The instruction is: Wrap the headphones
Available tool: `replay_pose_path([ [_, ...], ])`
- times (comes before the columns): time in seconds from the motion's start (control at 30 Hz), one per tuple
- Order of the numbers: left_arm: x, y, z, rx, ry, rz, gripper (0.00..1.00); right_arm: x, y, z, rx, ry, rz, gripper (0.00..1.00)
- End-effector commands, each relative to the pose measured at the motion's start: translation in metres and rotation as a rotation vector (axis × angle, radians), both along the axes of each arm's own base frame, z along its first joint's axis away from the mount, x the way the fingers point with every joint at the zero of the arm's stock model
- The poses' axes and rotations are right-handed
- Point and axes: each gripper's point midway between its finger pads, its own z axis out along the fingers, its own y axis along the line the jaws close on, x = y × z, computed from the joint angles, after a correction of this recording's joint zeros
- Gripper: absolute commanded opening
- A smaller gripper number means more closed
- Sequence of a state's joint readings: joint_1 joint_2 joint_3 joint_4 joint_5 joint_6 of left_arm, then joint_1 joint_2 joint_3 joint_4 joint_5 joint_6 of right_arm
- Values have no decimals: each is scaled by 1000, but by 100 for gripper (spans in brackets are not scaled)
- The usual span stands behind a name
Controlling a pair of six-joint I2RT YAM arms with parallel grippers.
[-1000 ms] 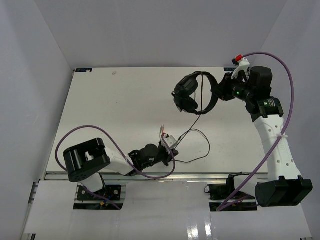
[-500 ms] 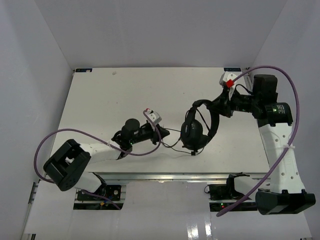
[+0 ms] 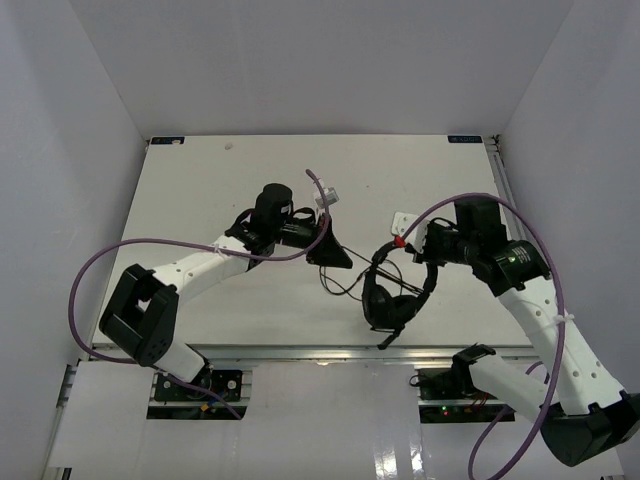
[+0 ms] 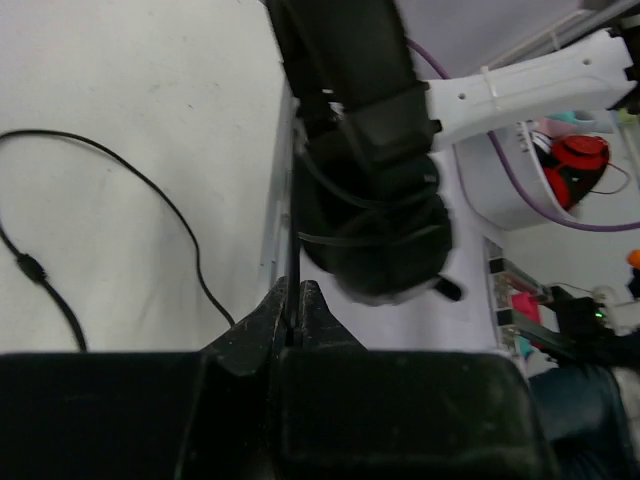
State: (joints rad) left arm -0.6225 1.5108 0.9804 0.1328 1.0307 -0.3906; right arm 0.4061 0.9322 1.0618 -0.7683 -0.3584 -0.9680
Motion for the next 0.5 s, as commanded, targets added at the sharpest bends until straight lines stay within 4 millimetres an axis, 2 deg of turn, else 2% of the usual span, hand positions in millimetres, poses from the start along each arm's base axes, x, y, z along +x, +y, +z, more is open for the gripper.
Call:
replay_pose_path([
  [0.0, -30, 14, 43, -31, 167, -112, 3, 41, -25, 6, -98, -168, -242, 8],
  [0.23, -43, 8, 69, -49, 293, -124, 6, 72, -34, 24, -105, -305, -404, 8],
  [0.37, -36, 1, 88, -116, 355, -76, 11, 78, -29, 32, -82, -355, -450, 8],
  [0.47, -28, -4, 102, -164, 486, -22, 14, 83, -28, 38, -61, -394, -504, 8],
])
